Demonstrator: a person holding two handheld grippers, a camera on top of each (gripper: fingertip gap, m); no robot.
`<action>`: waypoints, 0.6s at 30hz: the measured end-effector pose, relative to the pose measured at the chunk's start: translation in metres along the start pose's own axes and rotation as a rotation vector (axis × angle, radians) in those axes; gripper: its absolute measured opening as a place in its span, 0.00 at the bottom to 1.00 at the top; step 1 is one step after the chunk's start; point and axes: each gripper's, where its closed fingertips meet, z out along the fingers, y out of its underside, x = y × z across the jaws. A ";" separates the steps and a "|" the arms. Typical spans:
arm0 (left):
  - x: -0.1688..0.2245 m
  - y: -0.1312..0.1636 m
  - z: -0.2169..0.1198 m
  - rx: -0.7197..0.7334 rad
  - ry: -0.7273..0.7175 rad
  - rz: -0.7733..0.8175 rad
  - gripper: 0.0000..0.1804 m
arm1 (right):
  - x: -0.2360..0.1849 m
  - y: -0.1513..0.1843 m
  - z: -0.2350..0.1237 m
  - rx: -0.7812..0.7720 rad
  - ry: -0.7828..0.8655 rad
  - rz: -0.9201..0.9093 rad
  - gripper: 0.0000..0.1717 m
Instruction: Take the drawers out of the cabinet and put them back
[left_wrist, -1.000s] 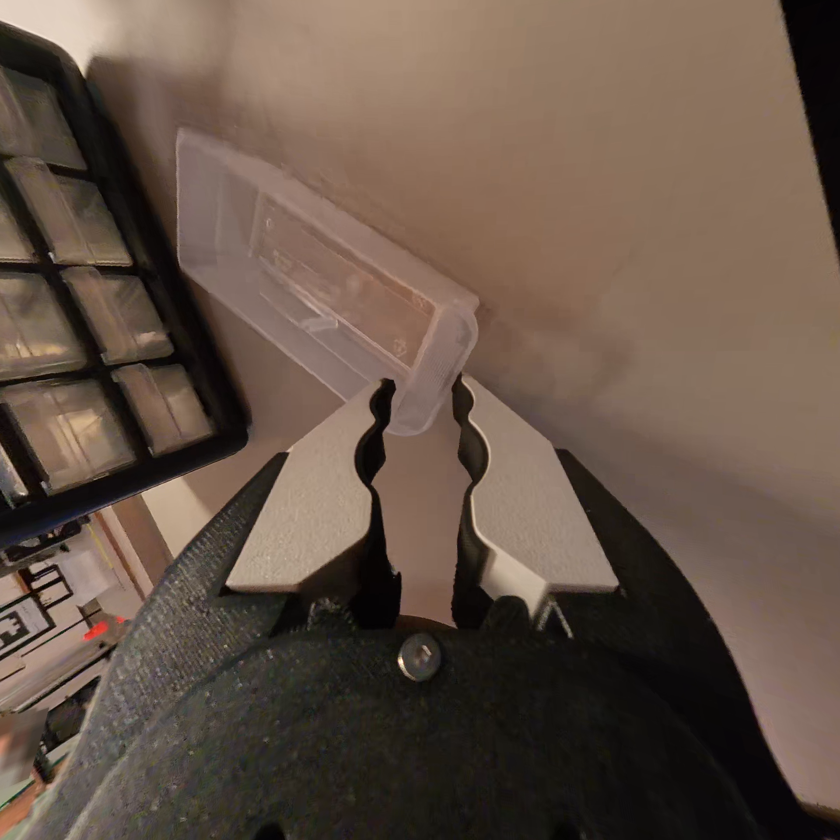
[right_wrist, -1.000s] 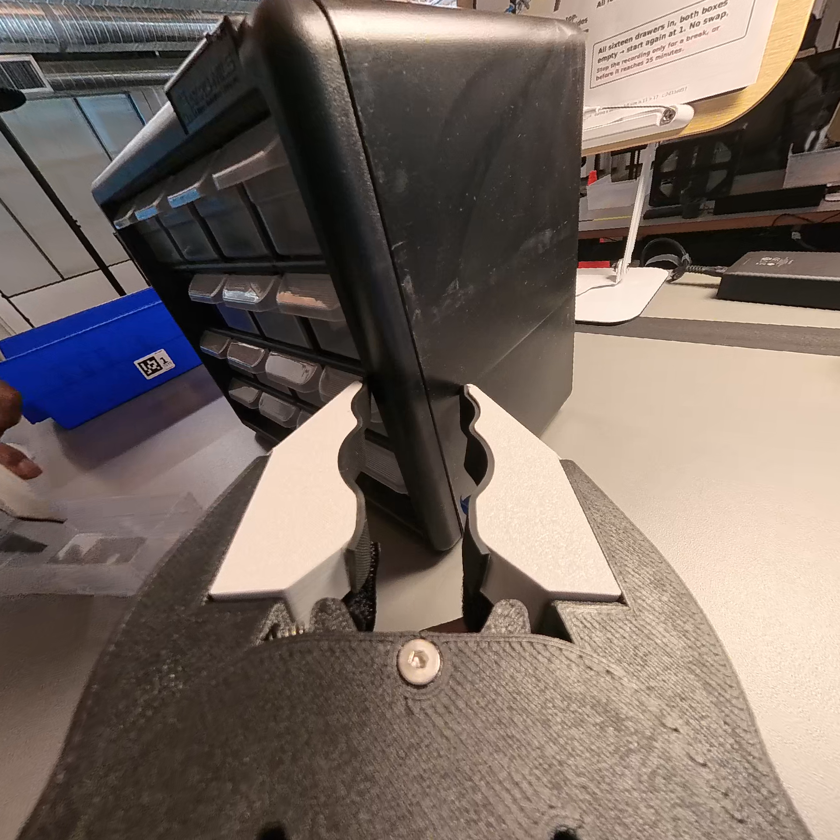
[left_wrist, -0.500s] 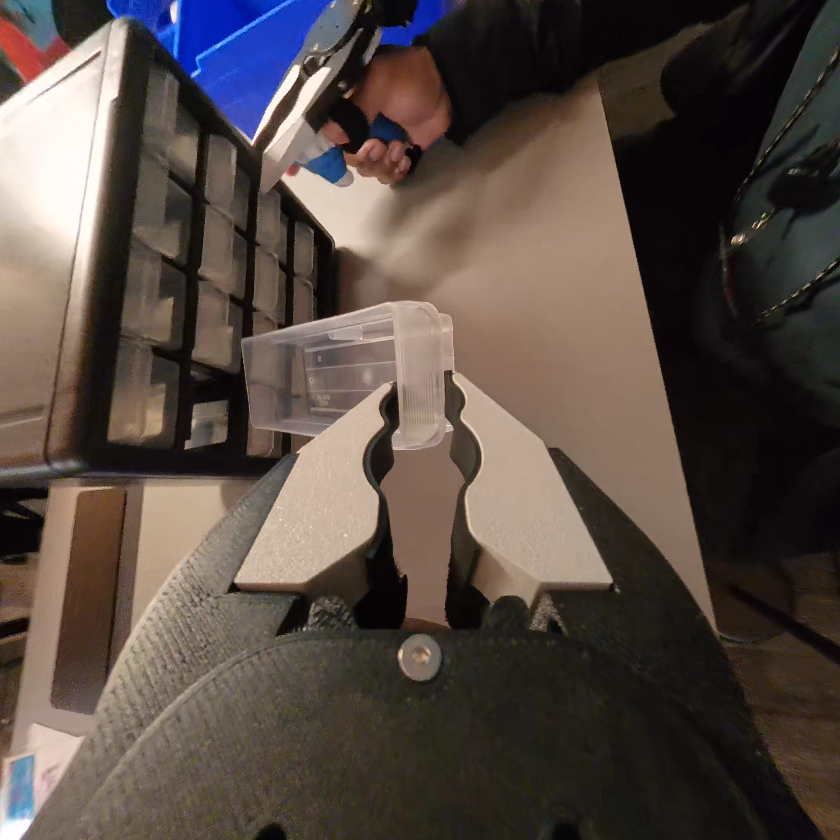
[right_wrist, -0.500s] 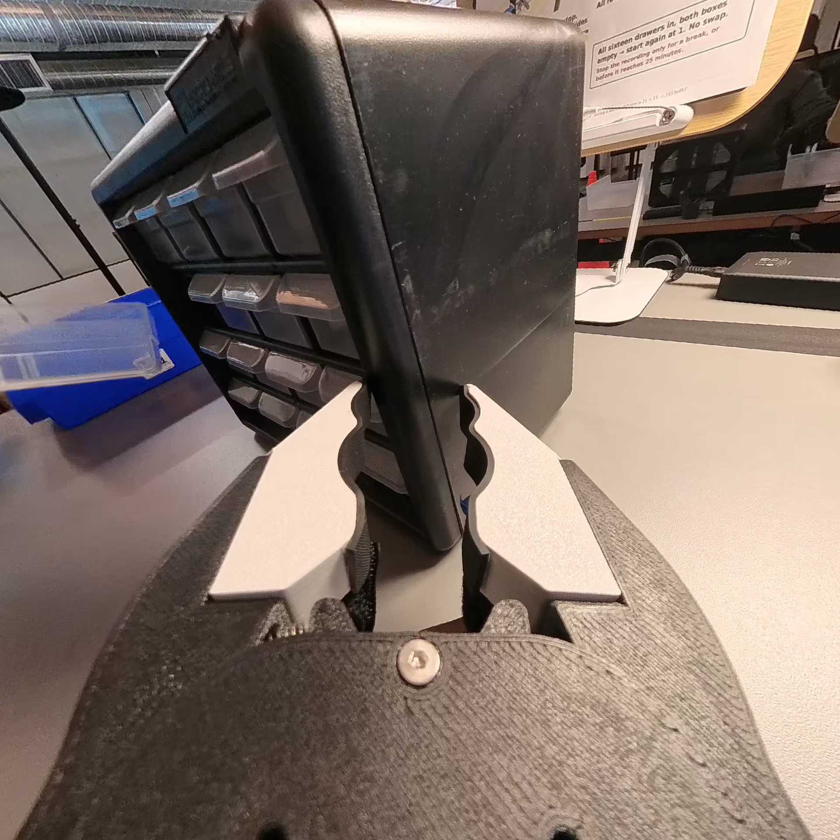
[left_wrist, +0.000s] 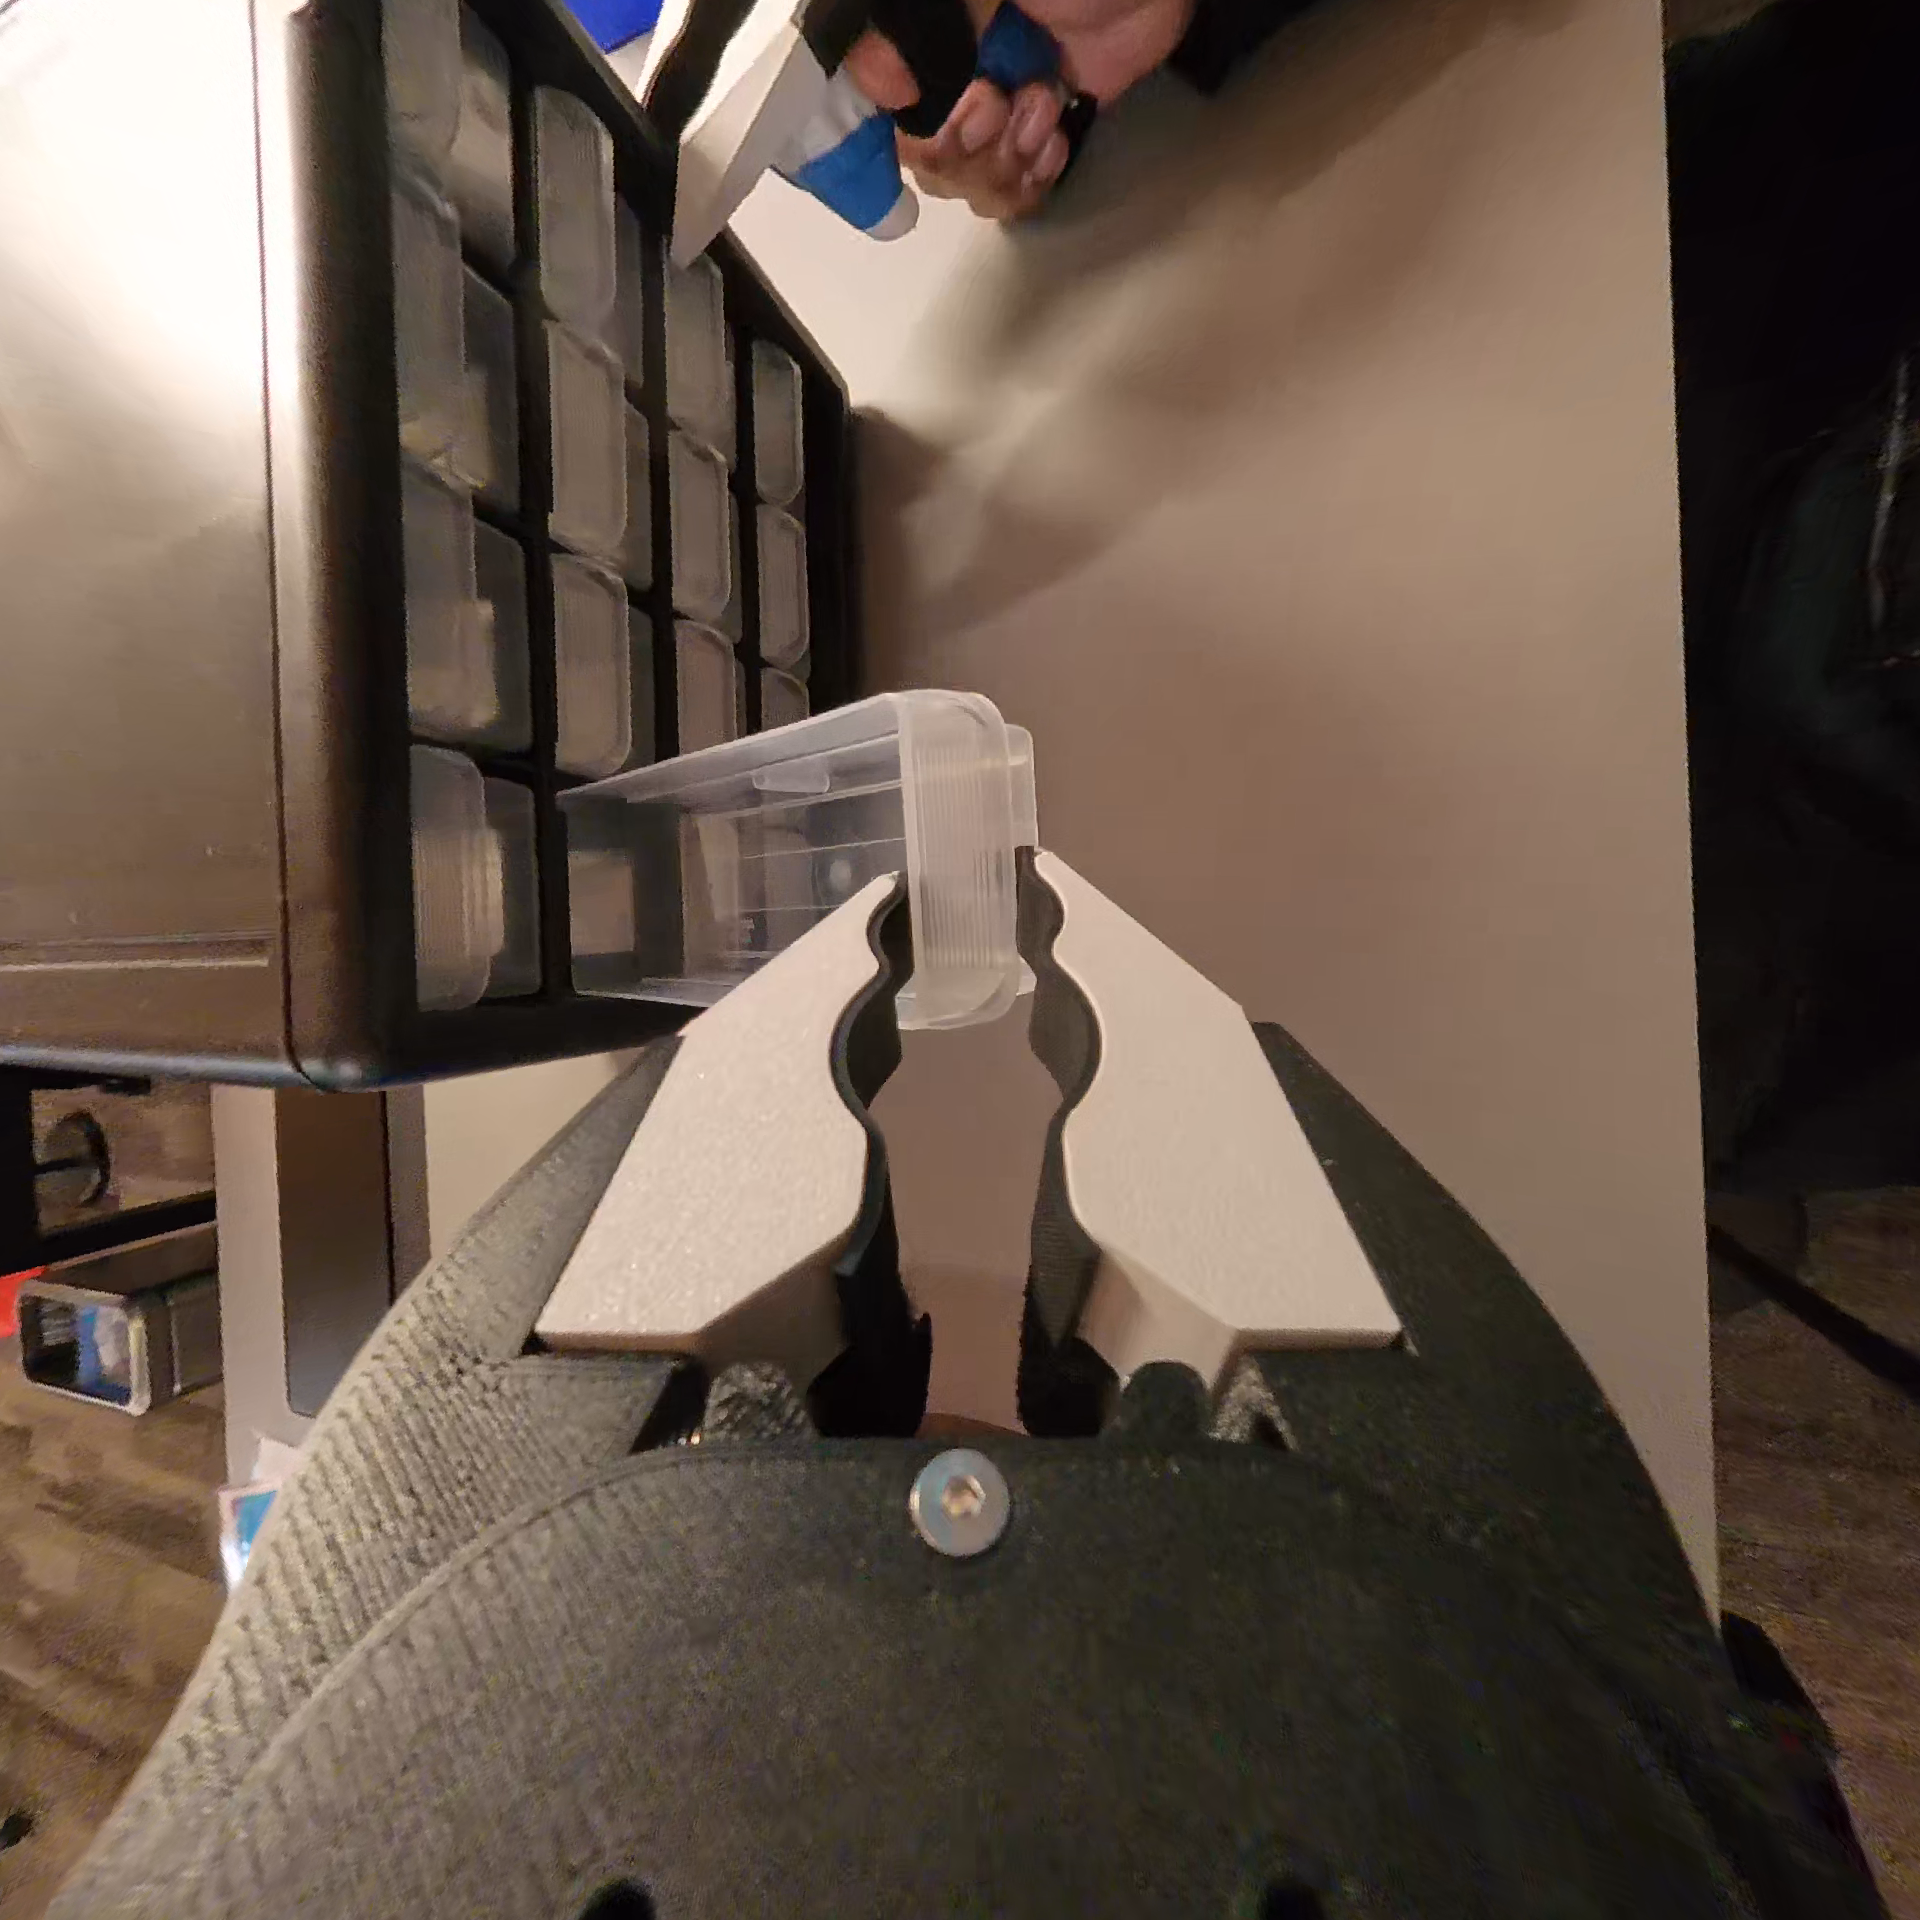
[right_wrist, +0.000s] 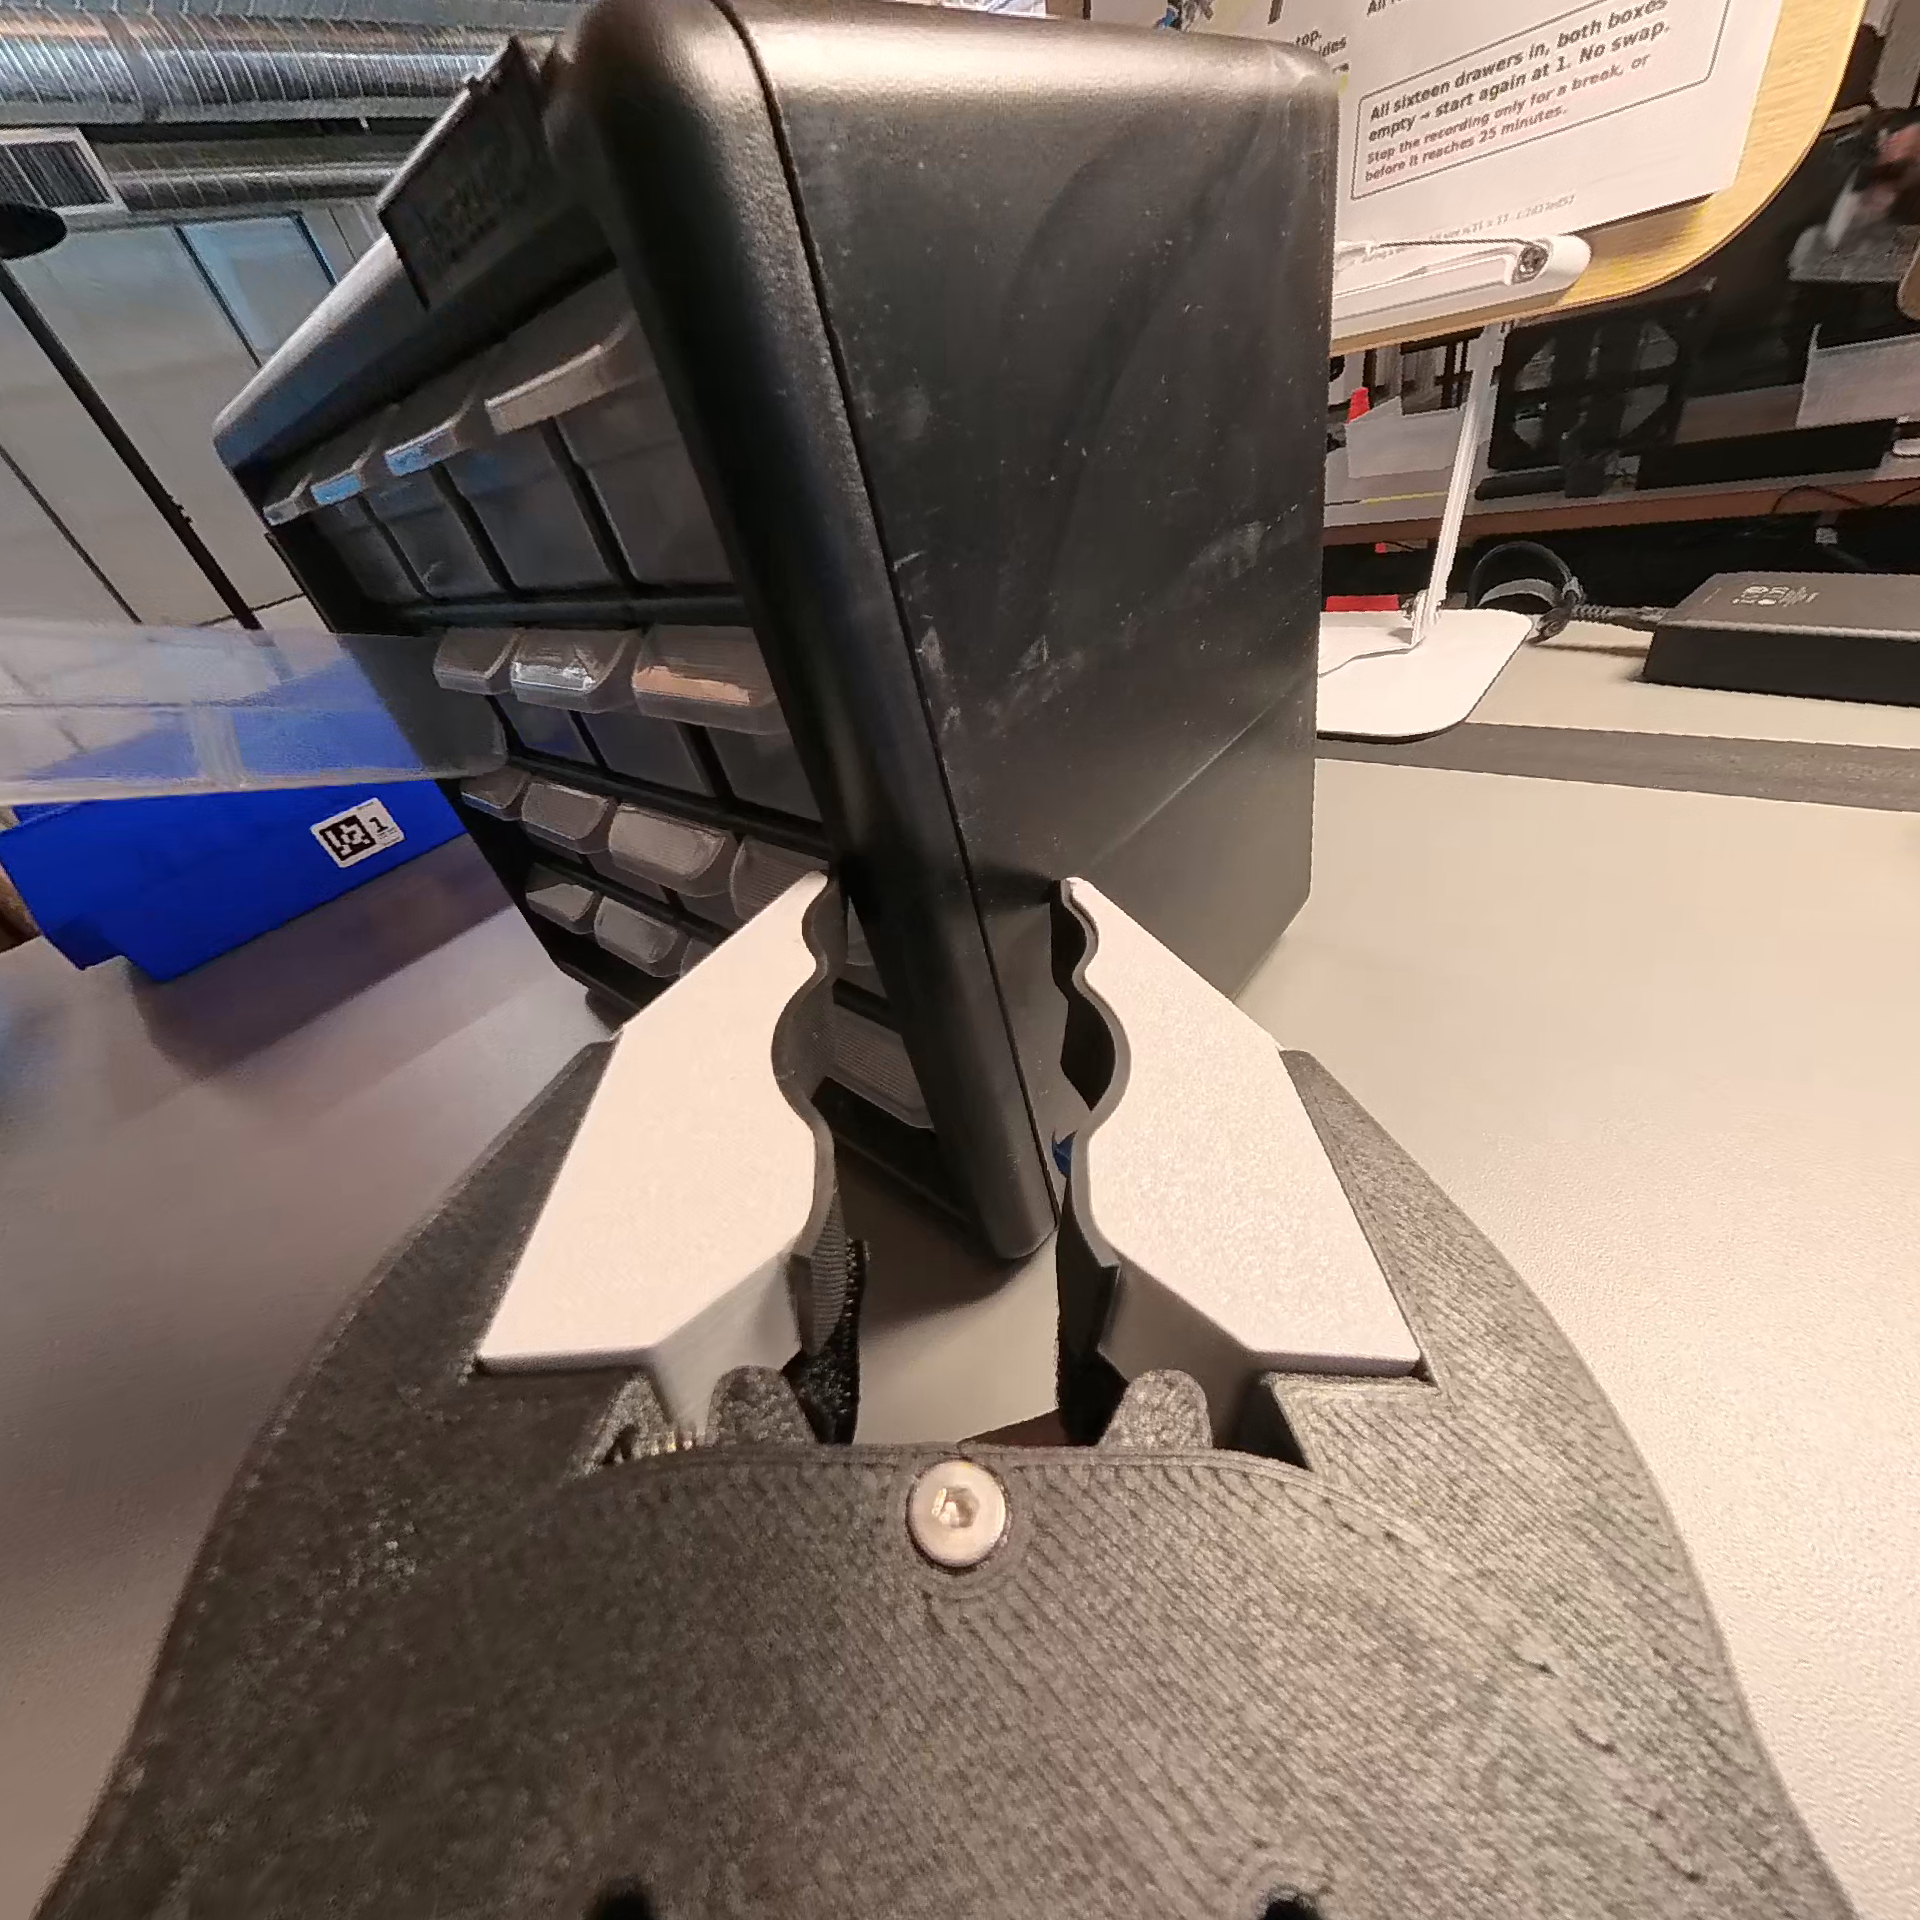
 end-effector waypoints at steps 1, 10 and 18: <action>0.001 0.000 0.002 -0.005 -0.007 0.013 0.10 | 0.000 0.000 0.000 0.000 0.000 0.000 0.24; 0.003 0.003 0.010 -0.114 -0.162 0.166 0.11 | 0.000 0.000 0.000 0.000 0.000 0.000 0.24; -0.007 0.014 0.029 -0.106 -0.275 0.254 0.11 | 0.000 0.000 0.000 0.001 0.000 -0.001 0.24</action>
